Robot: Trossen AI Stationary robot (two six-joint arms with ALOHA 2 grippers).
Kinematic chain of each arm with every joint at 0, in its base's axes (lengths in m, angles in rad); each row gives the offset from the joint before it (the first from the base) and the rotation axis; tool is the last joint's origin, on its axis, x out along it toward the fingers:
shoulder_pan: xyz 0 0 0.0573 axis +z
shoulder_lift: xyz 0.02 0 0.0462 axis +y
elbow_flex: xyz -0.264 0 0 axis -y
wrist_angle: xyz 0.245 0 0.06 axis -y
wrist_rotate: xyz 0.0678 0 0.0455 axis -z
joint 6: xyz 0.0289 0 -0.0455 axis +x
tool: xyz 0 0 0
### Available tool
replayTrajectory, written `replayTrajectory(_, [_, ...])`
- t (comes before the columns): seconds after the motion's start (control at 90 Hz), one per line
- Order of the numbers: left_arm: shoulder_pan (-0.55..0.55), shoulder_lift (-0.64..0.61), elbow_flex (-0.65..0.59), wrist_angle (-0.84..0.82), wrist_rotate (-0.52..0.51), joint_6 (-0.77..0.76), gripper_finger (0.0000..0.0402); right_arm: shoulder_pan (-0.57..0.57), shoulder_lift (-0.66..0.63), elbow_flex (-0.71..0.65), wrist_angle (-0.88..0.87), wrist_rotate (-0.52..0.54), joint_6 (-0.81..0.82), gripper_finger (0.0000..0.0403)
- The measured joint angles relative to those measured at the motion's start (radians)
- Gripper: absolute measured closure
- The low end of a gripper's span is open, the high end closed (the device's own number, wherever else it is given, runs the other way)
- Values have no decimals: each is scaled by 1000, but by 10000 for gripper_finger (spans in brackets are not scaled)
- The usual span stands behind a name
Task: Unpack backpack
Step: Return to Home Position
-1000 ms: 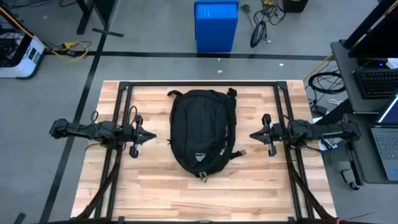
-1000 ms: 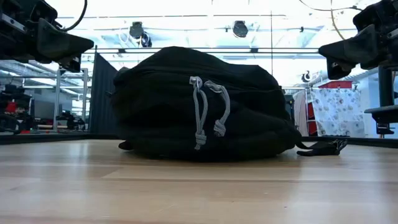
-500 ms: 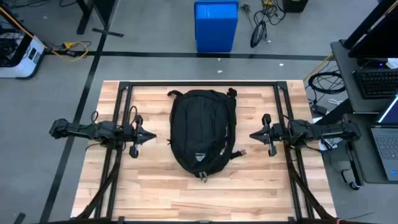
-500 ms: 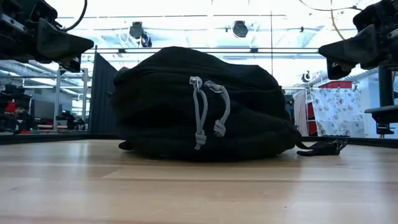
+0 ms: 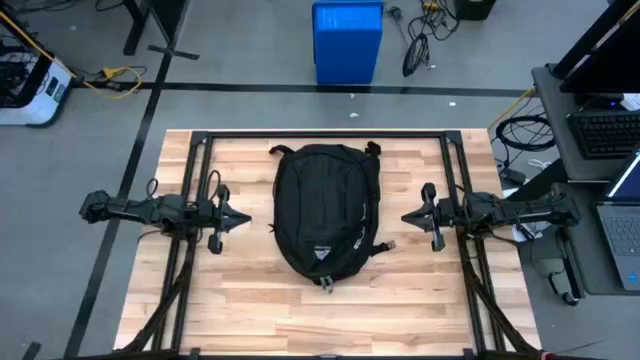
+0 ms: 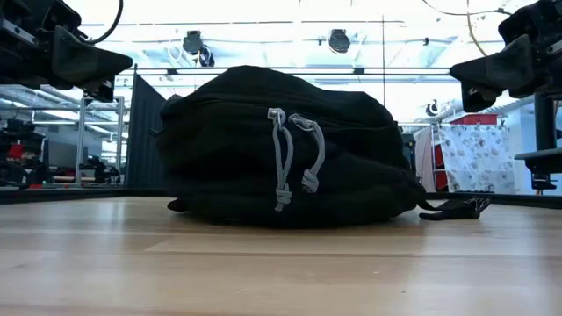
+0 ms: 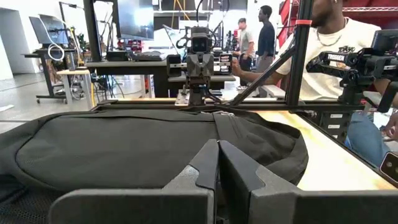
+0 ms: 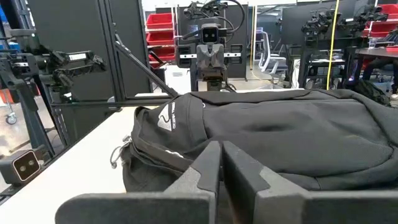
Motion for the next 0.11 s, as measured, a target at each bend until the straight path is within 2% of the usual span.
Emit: replayTrajectory(0.111, [0,0,0,0,0,0,402,0,0,0,0,0,0,403])
